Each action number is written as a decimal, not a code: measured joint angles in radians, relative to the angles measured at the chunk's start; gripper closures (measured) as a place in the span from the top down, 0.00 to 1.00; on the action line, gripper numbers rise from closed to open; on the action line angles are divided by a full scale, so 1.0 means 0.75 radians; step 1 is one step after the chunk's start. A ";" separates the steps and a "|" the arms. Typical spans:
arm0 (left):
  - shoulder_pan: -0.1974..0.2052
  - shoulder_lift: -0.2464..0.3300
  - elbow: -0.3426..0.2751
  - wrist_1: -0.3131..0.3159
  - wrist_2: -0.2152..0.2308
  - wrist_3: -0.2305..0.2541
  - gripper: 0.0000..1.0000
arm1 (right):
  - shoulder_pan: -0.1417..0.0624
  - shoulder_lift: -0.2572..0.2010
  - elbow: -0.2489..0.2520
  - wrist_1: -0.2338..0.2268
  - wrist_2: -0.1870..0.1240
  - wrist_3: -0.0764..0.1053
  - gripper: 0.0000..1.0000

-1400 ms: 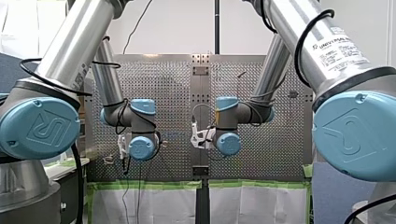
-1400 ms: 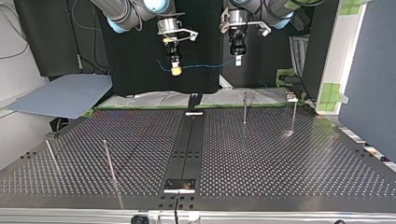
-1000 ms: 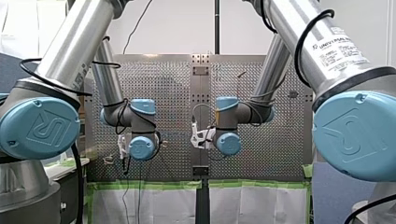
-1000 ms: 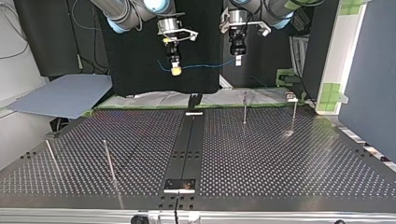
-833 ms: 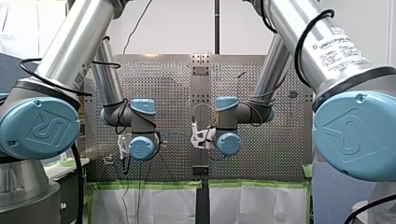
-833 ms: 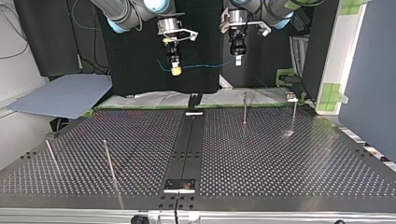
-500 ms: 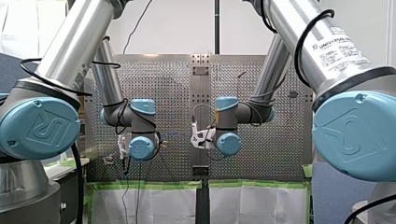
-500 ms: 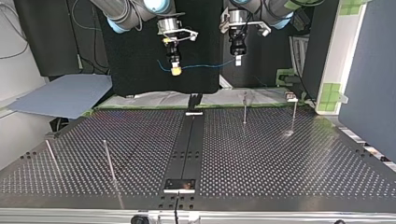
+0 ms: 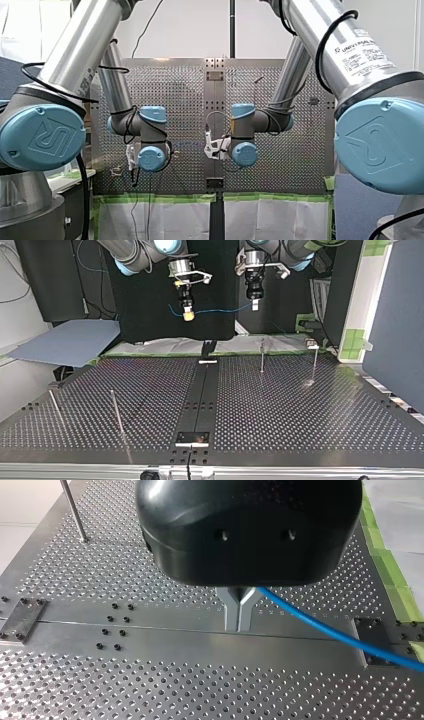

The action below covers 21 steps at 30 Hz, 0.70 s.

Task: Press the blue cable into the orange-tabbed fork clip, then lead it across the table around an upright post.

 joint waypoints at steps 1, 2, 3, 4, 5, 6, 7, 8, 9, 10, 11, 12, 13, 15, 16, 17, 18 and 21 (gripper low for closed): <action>0.000 0.000 0.000 0.000 0.000 0.000 0.00 | 0.000 0.000 0.000 0.000 0.000 0.000 0.00; 0.000 0.000 0.000 0.000 0.000 0.000 0.00 | 0.000 0.000 0.000 0.000 0.000 0.000 0.00; 0.000 0.000 0.000 0.000 0.000 0.000 0.00 | 0.000 0.000 0.000 0.000 0.000 0.000 0.00; 0.000 0.000 0.000 0.000 0.000 0.000 0.00 | 0.000 0.000 0.000 0.000 0.000 0.000 0.00; 0.000 0.000 0.000 0.000 0.000 0.000 0.00 | 0.000 0.000 0.000 0.000 0.000 0.000 0.00; 0.000 0.000 0.000 0.000 0.000 0.000 0.00 | 0.000 0.000 0.000 0.000 0.000 0.000 0.00; 0.000 0.000 0.000 0.000 0.000 0.000 0.00 | 0.000 0.000 0.000 0.000 0.000 0.000 0.00; 0.000 0.000 0.000 0.000 0.000 0.000 0.00 | 0.000 0.000 0.000 0.000 0.000 0.000 0.00; 0.000 0.000 0.000 0.000 0.000 0.000 0.00 | 0.000 0.000 0.000 0.000 0.000 0.000 0.00; 0.000 0.000 0.000 0.000 0.000 0.000 0.00 | 0.000 0.000 0.000 0.000 0.000 0.000 0.00; 0.000 0.000 0.000 0.000 0.000 0.000 0.00 | 0.000 0.000 0.000 0.000 0.000 0.000 0.00; 0.000 0.000 0.000 0.000 0.000 0.000 0.00 | 0.000 0.000 0.000 0.000 0.000 0.000 0.00; 0.000 0.000 0.000 0.000 0.000 0.000 0.00 | 0.000 0.000 0.000 0.000 0.000 0.000 0.00; 0.000 0.000 0.000 0.000 0.000 0.000 0.00 | 0.000 0.000 0.000 0.000 0.000 0.000 0.00; 0.000 0.000 0.000 0.000 0.000 0.000 0.00 | 0.000 0.000 0.000 0.000 0.000 0.000 0.00; 0.000 0.000 0.000 0.000 0.000 0.000 0.00 | 0.000 0.000 0.000 0.000 0.000 0.000 0.00; 0.000 -0.001 0.000 0.000 0.000 0.000 0.00 | 0.000 0.000 0.000 0.000 0.000 0.000 0.00; 0.004 -0.017 -0.001 -0.015 -0.001 -0.001 0.00 | 0.000 0.000 0.000 0.000 0.000 0.000 0.00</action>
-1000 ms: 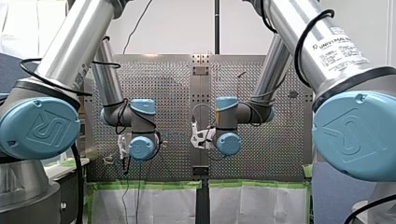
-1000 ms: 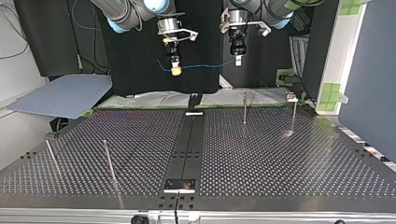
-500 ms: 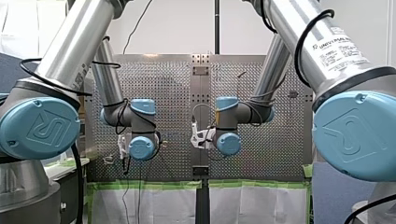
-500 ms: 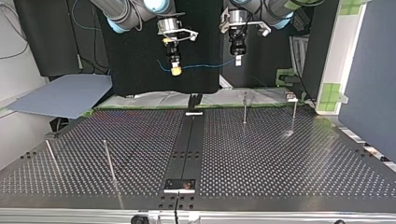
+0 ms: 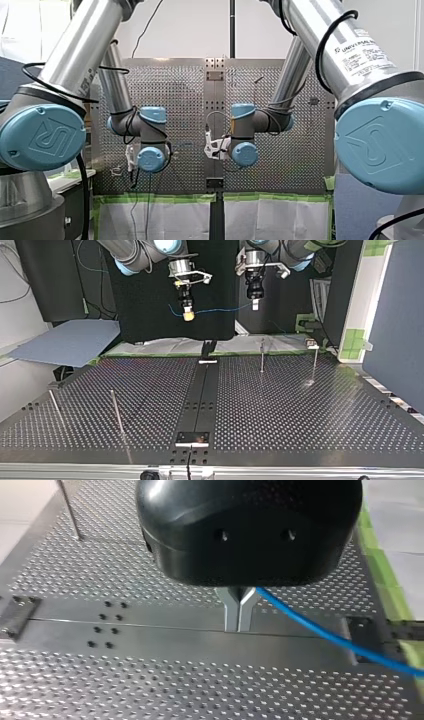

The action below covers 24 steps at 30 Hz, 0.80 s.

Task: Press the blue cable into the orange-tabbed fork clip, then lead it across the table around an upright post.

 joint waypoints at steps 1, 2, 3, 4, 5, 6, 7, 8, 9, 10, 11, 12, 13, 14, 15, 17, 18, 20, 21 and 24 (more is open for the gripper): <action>0.001 -0.009 0.000 -0.007 0.000 0.000 0.00 | 0.000 0.000 0.000 0.000 0.000 0.000 0.00; 0.001 -0.022 0.000 -0.014 0.000 0.000 0.00 | 0.000 0.000 0.000 0.000 0.000 0.000 0.00; 0.002 -0.033 0.000 -0.018 -0.001 -0.001 0.00 | 0.000 0.000 0.000 0.000 0.000 0.000 0.00; 0.002 -0.043 0.000 -0.020 -0.001 -0.001 0.00 | 0.000 0.000 0.000 0.000 0.000 0.000 0.00; 0.002 -0.056 0.000 -0.023 -0.001 -0.001 0.00 | 0.000 0.000 0.000 0.000 0.000 0.000 0.00; 0.002 -0.064 0.000 -0.024 -0.001 -0.001 0.00 | 0.000 0.000 0.000 0.000 0.000 0.000 0.00; 0.002 -0.069 0.000 -0.024 -0.001 -0.001 0.00 | 0.000 0.000 0.000 0.000 0.000 0.000 0.00; 0.002 -0.074 -0.001 -0.025 -0.001 -0.001 0.00 | 0.000 0.000 0.000 0.000 0.000 0.000 0.00; 0.002 -0.077 -0.001 -0.025 -0.001 -0.001 0.00 | 0.000 0.000 0.000 0.000 0.000 0.000 0.00; 0.002 -0.078 -0.001 -0.026 -0.001 -0.001 0.00 | 0.000 0.000 0.000 0.000 0.000 0.000 0.00; 0.002 -0.080 -0.001 -0.026 -0.001 -0.001 0.00 | 0.000 0.000 0.000 0.000 0.000 0.000 0.00; 0.002 -0.080 -0.001 -0.026 -0.001 -0.001 0.00 | 0.000 0.000 0.000 0.000 0.000 0.000 0.00; 0.002 -0.081 -0.001 -0.026 -0.001 -0.001 0.00 | 0.000 0.000 0.000 0.000 0.000 0.000 0.00; 0.002 -0.081 -0.001 -0.026 -0.001 -0.001 0.00 | 0.000 0.000 0.000 0.000 0.000 0.000 0.00; 0.002 -0.081 -0.001 -0.026 -0.001 -0.001 0.00 | 0.000 0.000 0.000 0.000 0.000 0.000 0.00; 0.002 -0.081 -0.001 -0.026 -0.001 -0.001 0.00 | 0.000 0.000 0.000 0.000 0.000 0.000 0.00; 0.002 -0.081 -0.001 -0.026 -0.001 -0.001 0.00 | 0.000 0.000 0.000 0.000 0.000 0.000 0.00; 0.002 -0.081 -0.001 -0.026 -0.001 -0.001 0.00 | 0.000 0.000 0.000 0.000 0.000 0.000 0.00; 0.002 -0.081 -0.001 -0.026 -0.001 -0.001 0.00 | 0.000 0.000 0.000 0.000 0.000 0.000 0.00; 0.002 -0.081 -0.001 -0.026 -0.001 -0.001 0.00 | 0.002 0.002 -0.002 0.002 0.002 -0.002 0.00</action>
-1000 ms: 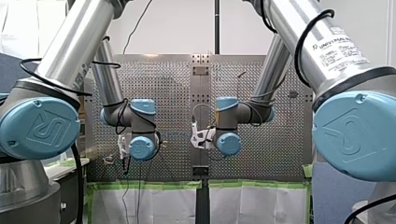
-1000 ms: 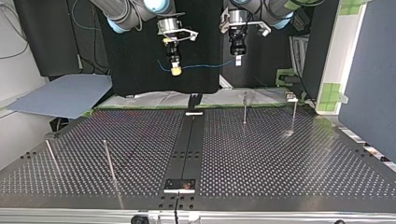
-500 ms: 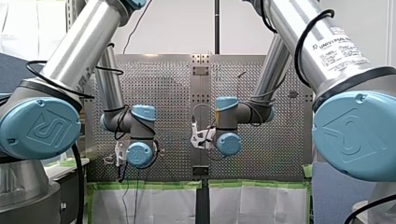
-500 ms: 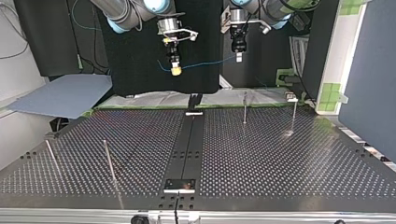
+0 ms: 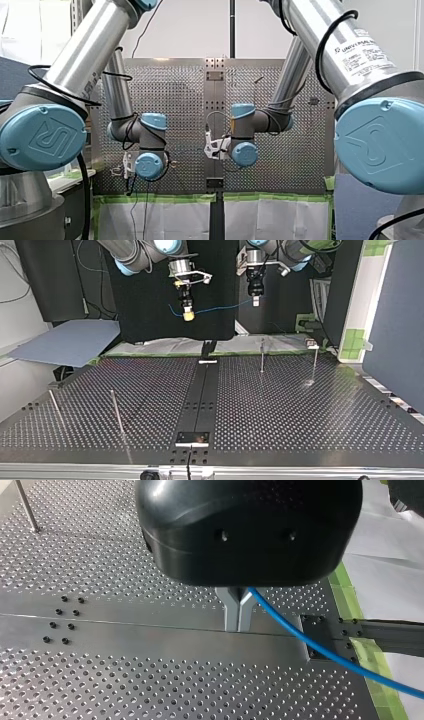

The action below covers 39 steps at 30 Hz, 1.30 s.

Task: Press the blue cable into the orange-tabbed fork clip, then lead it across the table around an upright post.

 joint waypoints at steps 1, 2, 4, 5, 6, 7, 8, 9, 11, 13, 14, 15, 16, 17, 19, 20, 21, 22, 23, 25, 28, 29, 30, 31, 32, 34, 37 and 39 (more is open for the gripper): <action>0.000 0.000 0.000 0.000 0.000 0.000 0.00 | 0.004 0.004 -0.004 0.004 0.004 -0.004 0.00; 0.000 0.000 0.000 0.000 0.000 0.000 0.00 | 0.012 0.012 -0.012 0.012 0.012 -0.010 0.00; 0.000 0.000 0.000 0.000 0.000 0.000 0.00 | 0.027 0.027 -0.027 0.027 0.027 -0.016 0.00; 0.000 0.000 0.000 0.000 0.000 0.000 0.00 | 0.039 0.039 -0.039 0.039 0.039 -0.019 0.00; 0.000 0.000 0.000 0.000 0.000 0.000 0.00 | 0.048 0.048 -0.048 0.048 0.048 -0.020 0.00; 0.000 0.000 0.000 0.000 0.000 0.000 0.00 | 0.058 0.058 -0.058 0.058 0.058 -0.021 0.00; 0.000 0.000 0.000 0.000 0.000 0.000 0.00 | 0.069 0.071 -0.071 0.071 0.070 -0.022 0.00; 0.000 0.000 0.000 0.000 0.000 0.000 0.00 | 0.076 0.080 -0.080 0.080 0.080 -0.022 0.00; 0.000 0.000 0.000 0.000 0.000 0.000 0.00 | 0.086 0.101 -0.101 0.101 0.101 -0.022 0.00; 0.000 0.000 0.000 0.000 0.000 0.000 0.00 | 0.089 0.120 -0.120 0.120 0.120 -0.022 0.00; 0.000 0.000 0.000 0.000 0.000 0.000 0.00 | 0.091 0.133 -0.133 0.133 0.133 -0.022 0.00; 0.000 0.000 0.000 0.000 0.000 0.000 0.00 | 0.091 0.144 -0.144 0.144 0.144 -0.023 0.00; 0.000 0.000 0.000 0.000 0.000 0.000 0.00 | 0.092 0.154 -0.154 0.154 0.154 -0.023 0.00; 0.000 0.000 0.000 0.000 0.000 0.000 0.00 | 0.092 0.168 -0.168 0.168 0.168 -0.023 0.00; 0.000 0.000 0.000 0.000 0.000 0.000 0.00 | 0.092 0.189 -0.189 0.190 0.189 -0.023 0.00; 0.000 0.000 0.000 0.000 0.000 0.000 0.00 | 0.092 0.204 -0.204 0.204 0.204 -0.023 0.00; 0.000 0.000 0.000 0.000 0.000 0.000 0.00 | 0.092 0.214 -0.214 0.214 0.214 -0.023 0.00; 0.000 0.000 0.000 0.000 0.000 0.000 0.00 | 0.092 0.223 -0.224 0.225 0.224 -0.023 0.00; 0.000 0.000 0.000 0.000 0.000 0.000 0.00 | 0.092 0.232 -0.235 0.239 0.235 -0.023 0.00; -0.004 0.004 0.000 0.004 -0.004 -0.004 0.00 | 0.092 0.240 -0.245 0.261 0.245 -0.023 0.00; -0.021 0.024 0.000 0.021 -0.024 -0.024 0.00 | 0.082 0.235 -0.262 0.299 0.245 -0.012 0.00; -0.026 0.035 0.000 0.024 -0.035 -0.035 0.00 | 0.074 0.228 -0.272 0.313 0.243 -0.005 0.00; -0.028 0.043 0.000 0.024 -0.043 -0.043 0.00 | 0.067 0.221 -0.279 0.322 0.241 0.000 0.00; -0.030 0.052 0.000 0.025 -0.052 -0.052 0.00 | 0.058 0.213 -0.286 0.331 0.237 0.005 0.00; -0.029 0.063 0.000 0.029 -0.063 -0.063 0.00 | 0.046 0.201 -0.294 0.340 0.230 0.013 0.00; -0.020 0.083 0.000 0.041 -0.083 -0.079 0.00 | 0.026 0.180 -0.302 0.342 0.214 0.028 0.00; 0.008 0.118 0.000 0.061 -0.092 -0.099 0.00 | 0.004 0.145 -0.308 0.325 0.182 0.058 0.00; 0.032 0.134 0.000 0.066 -0.077 -0.103 0.00 | -0.006 0.121 -0.312 0.304 0.157 0.080 0.00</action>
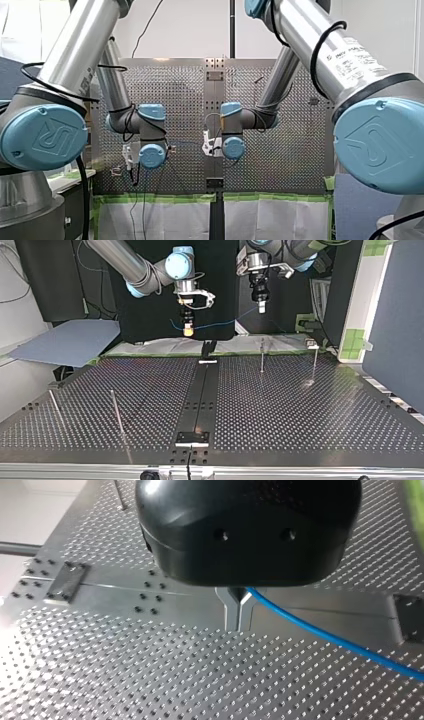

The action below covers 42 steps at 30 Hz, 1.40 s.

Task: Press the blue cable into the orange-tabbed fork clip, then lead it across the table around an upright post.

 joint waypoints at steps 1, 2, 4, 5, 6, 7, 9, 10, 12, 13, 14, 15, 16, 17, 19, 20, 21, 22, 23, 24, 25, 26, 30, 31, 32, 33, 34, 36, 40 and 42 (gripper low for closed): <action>0.010 0.002 0.000 0.001 0.008 0.000 0.00 | -0.003 -0.007 -0.004 -0.010 -0.011 0.009 0.00; 0.023 -0.001 0.000 0.002 0.019 0.001 0.00 | -0.007 -0.011 -0.009 -0.024 -0.026 0.019 0.00; 0.042 -0.010 0.000 0.004 0.036 0.002 0.00 | -0.010 -0.010 -0.016 -0.040 -0.047 0.028 0.00; 0.054 -0.019 0.000 0.007 0.048 0.004 0.00 | -0.013 -0.006 -0.023 -0.046 -0.061 0.032 0.00; 0.063 -0.027 0.000 0.011 0.057 0.005 0.00 | -0.016 0.000 -0.030 -0.048 -0.071 0.035 0.00; 0.073 -0.035 0.000 0.016 0.066 0.006 0.00 | -0.018 0.007 -0.038 -0.050 -0.081 0.036 0.00; 0.093 -0.055 0.000 0.031 0.086 0.009 0.00 | -0.022 0.025 -0.057 -0.051 -0.103 0.039 0.00; 0.102 -0.063 0.000 0.039 0.095 0.011 0.00 | -0.023 0.034 -0.065 -0.051 -0.112 0.039 0.00; 0.123 -0.084 0.000 0.058 0.116 0.016 0.00 | -0.026 0.055 -0.084 -0.051 -0.134 0.040 0.00; 0.132 -0.092 0.000 0.066 0.125 0.018 0.00 | -0.027 0.064 -0.092 -0.051 -0.144 0.041 0.00; 0.143 -0.104 0.000 0.078 0.136 0.021 0.00 | -0.028 0.076 -0.101 -0.050 -0.156 0.043 0.00; 0.152 -0.113 0.000 0.087 0.145 0.023 0.00 | -0.029 0.085 -0.108 -0.050 -0.165 0.044 0.00; 0.161 -0.122 0.000 0.095 0.154 0.026 0.00 | -0.030 0.094 -0.115 -0.049 -0.174 0.045 0.00; 0.174 -0.135 0.000 0.109 0.168 0.030 0.00 | -0.032 0.106 -0.126 -0.048 -0.186 0.047 0.00; 0.195 -0.155 0.000 0.126 0.188 0.034 0.00 | -0.033 0.124 -0.143 -0.044 -0.204 0.050 0.00; 0.208 -0.168 0.000 0.132 0.201 0.035 0.00 | -0.034 0.136 -0.155 -0.040 -0.216 0.051 0.00; 0.216 -0.177 0.000 0.134 0.210 0.034 0.00 | -0.034 0.145 -0.164 -0.036 -0.225 0.052 0.00; 0.225 -0.186 0.000 0.136 0.219 0.033 0.00 | -0.034 0.154 -0.173 -0.032 -0.234 0.053 0.00; 0.237 -0.198 0.000 0.137 0.230 0.030 0.00 | -0.034 0.167 -0.185 -0.027 -0.247 0.053 0.00; 0.246 -0.207 0.000 0.138 0.239 0.027 0.00 | -0.034 0.177 -0.195 -0.024 -0.257 0.054 0.00; 0.255 -0.216 0.000 0.138 0.248 0.023 0.00 | -0.035 0.187 -0.205 -0.020 -0.267 0.054 0.00; 0.267 -0.227 0.000 0.137 0.260 0.019 0.00 | -0.035 0.200 -0.218 -0.017 -0.280 0.055 0.00; 0.309 -0.268 0.000 0.125 0.302 0.007 0.00 | -0.036 0.242 -0.260 -0.007 -0.304 0.056 0.00; 0.319 -0.275 0.000 0.119 0.312 0.004 0.00 | -0.037 0.251 -0.269 -0.005 -0.305 0.056 0.00; 0.332 -0.281 0.000 0.109 0.325 0.000 0.00 | -0.037 0.264 -0.281 -0.003 -0.307 0.056 0.00; 0.342 -0.284 0.000 0.102 0.335 -0.003 0.00 | -0.038 0.273 -0.291 -0.002 -0.308 0.056 0.00; 0.352 -0.286 0.000 0.096 0.345 -0.006 0.00 | -0.038 0.282 -0.300 -0.001 -0.308 0.057 0.00; 0.375 -0.291 0.000 0.085 0.368 -0.016 0.00 | -0.041 0.305 -0.315 0.000 -0.309 0.057 0.00; 0.418 -0.315 0.015 0.067 0.411 -0.036 0.00 | -0.048 0.348 -0.337 0.004 -0.310 0.057 0.00; 0.445 -0.338 0.037 0.063 0.438 -0.048 0.00 | -0.052 0.375 -0.346 0.009 -0.310 0.057 0.00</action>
